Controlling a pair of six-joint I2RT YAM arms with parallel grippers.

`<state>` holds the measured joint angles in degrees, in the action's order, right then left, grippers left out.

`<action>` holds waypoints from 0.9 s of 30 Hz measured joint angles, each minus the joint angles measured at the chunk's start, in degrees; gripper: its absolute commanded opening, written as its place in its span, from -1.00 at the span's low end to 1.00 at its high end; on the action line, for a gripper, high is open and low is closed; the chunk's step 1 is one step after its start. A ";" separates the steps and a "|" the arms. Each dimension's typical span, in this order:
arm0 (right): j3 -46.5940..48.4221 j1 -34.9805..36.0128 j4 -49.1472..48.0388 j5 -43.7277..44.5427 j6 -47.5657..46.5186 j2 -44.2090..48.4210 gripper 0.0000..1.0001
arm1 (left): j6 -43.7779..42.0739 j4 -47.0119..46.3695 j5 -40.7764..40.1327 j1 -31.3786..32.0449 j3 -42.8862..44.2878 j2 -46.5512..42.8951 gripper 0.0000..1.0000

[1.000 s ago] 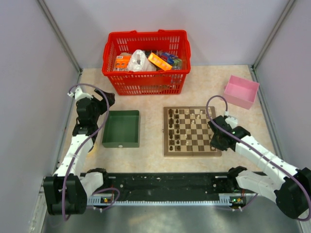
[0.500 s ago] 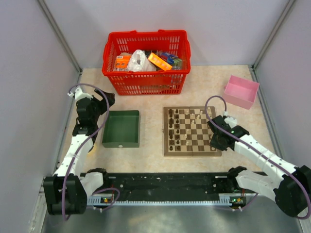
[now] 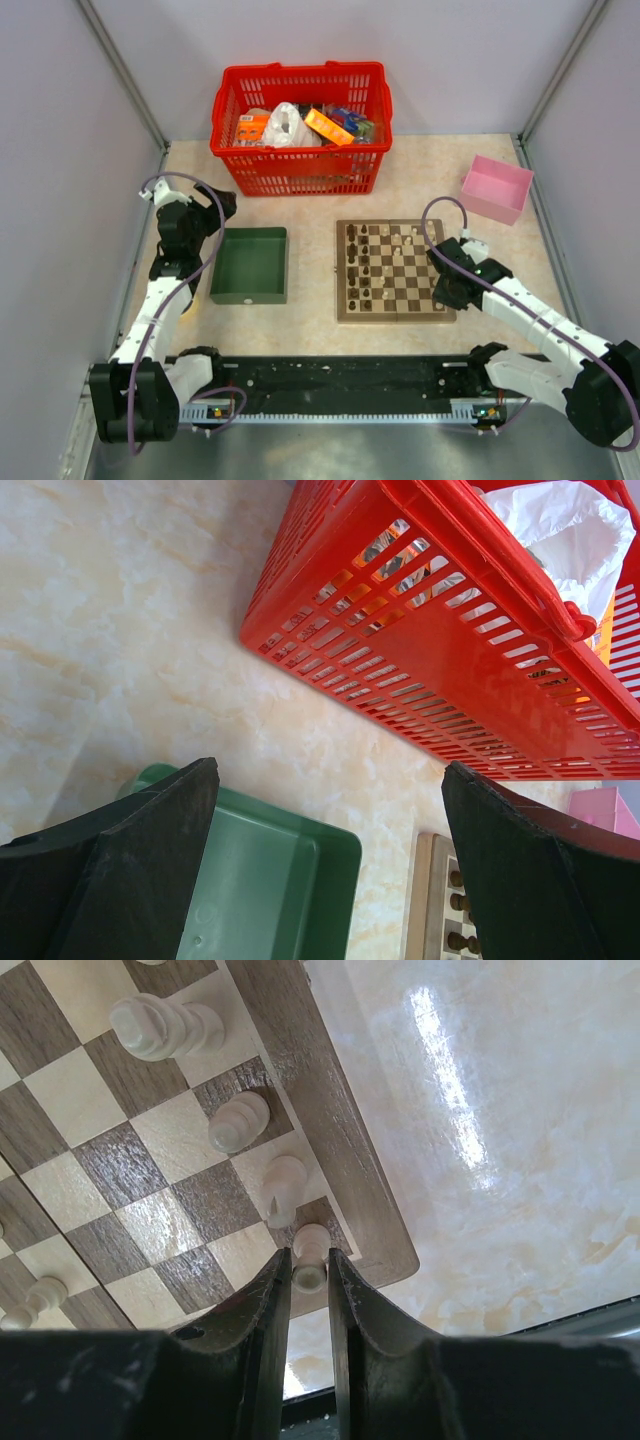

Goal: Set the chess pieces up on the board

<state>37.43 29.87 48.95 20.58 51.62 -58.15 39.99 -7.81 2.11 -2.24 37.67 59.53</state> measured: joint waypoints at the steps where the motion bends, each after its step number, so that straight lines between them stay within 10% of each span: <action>1: 0.00 0.00 0.02 0.17 0.02 0.00 -0.57 | 0.00 0.00 0.00 0.00 0.00 0.00 0.97; 27: 4.81 0.00 1.92 0.76 -3.72 3.23 -0.05 | 0.00 0.00 0.00 0.00 -0.02 0.00 0.98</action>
<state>42.24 29.87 50.87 21.34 47.90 -54.92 39.99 -7.81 2.11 -2.24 37.65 59.53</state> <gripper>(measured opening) 0.440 0.987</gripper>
